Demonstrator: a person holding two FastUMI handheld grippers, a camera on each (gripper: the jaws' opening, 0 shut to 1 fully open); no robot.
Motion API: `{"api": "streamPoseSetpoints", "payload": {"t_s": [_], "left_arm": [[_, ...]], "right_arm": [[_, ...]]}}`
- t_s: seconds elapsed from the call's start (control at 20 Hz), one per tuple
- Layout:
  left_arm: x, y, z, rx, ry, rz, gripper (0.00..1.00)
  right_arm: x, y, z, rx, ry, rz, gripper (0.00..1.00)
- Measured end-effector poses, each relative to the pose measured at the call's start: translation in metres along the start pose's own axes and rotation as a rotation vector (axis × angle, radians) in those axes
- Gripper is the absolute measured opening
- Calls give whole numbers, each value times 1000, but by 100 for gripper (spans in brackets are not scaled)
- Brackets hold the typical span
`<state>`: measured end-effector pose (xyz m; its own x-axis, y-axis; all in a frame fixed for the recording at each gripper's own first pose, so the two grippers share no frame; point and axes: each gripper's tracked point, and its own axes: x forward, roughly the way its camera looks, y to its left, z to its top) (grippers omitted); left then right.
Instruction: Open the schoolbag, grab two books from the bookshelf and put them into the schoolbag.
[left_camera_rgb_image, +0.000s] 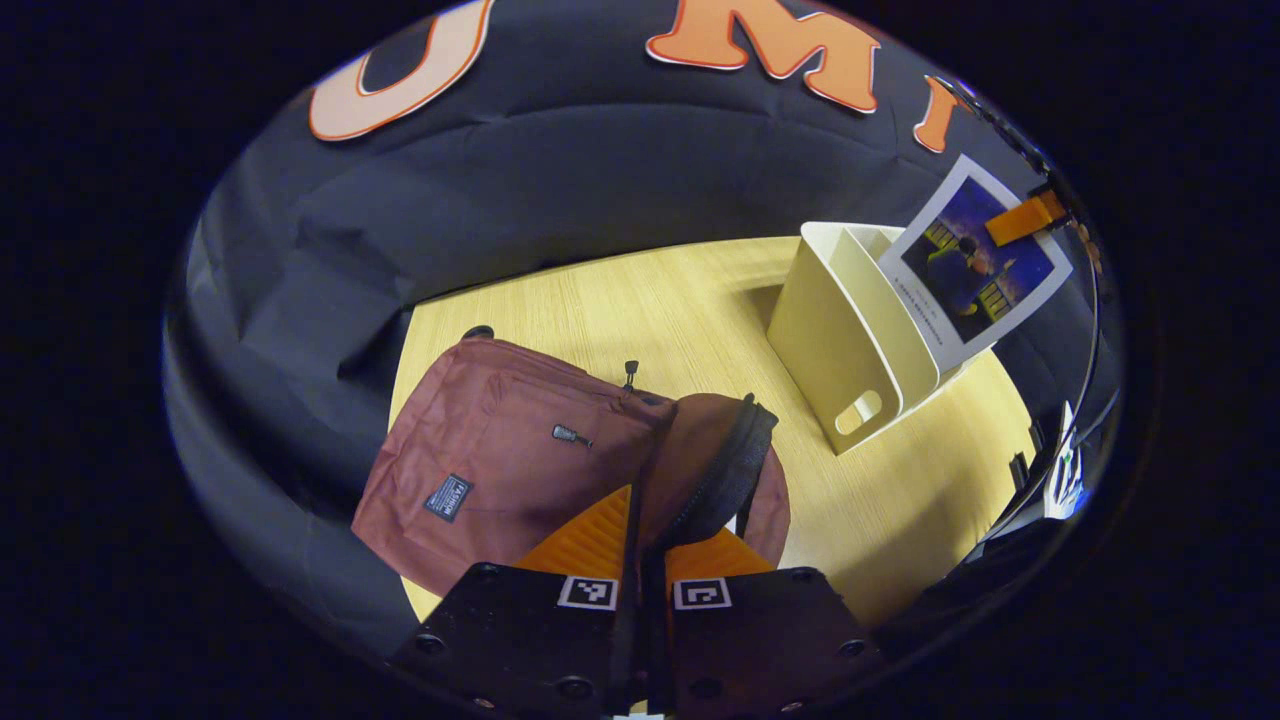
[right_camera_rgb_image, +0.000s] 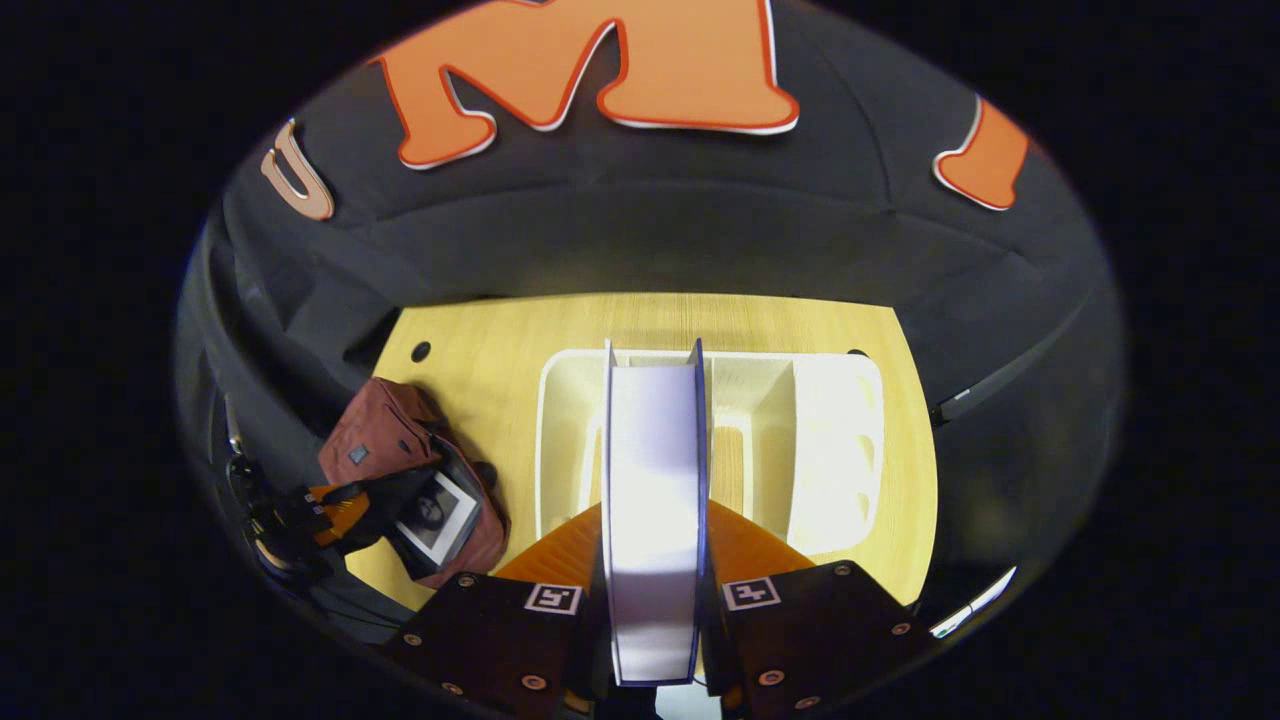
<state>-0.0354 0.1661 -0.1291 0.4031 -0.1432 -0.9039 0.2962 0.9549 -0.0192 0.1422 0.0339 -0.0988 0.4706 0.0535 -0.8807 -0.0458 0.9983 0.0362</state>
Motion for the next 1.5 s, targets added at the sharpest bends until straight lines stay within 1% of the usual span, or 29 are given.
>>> {"api": "streamPoseSetpoints", "payload": {"t_s": [0.2, 0.4, 0.5, 0.7, 0.85, 0.95, 1.15, 1.25, 1.35, 1.5], "left_arm": [[-6, 4, 3, 63, -14, -6, 7], [-15, 10, 12, 108, -36, -11, 6], [-16, 10, 15, 119, -39, -23, 6], [-19, 13, 23, 147, -61, -46, 6], [-25, 15, 32, 153, -74, -71, 6], [-31, 18, 38, 171, -85, -74, 6], [-41, 18, 53, 197, -112, -79, 6], [-42, 17, 55, 205, -115, -79, 6], [-47, 13, 56, 201, -125, -81, 6], [-58, 8, 57, 212, -145, -81, 6]], "right_arm": [[-42, 2, -5, 64, -80, 9, 36], [-71, 21, -24, 117, -145, 55, 36], [-76, 34, -38, 166, -156, 92, 35], [-80, 64, -61, 269, -170, 191, 35], [-68, 94, -74, 329, -165, 254, 35], [-61, 116, -85, 369, -161, 315, 35], [-23, 167, -99, 490, -120, 447, 34], [-6, 190, -107, 533, -94, 500, 34], [9, 208, -114, 557, -77, 533, 34], [32, 228, -116, 575, -70, 559, 34]]}}
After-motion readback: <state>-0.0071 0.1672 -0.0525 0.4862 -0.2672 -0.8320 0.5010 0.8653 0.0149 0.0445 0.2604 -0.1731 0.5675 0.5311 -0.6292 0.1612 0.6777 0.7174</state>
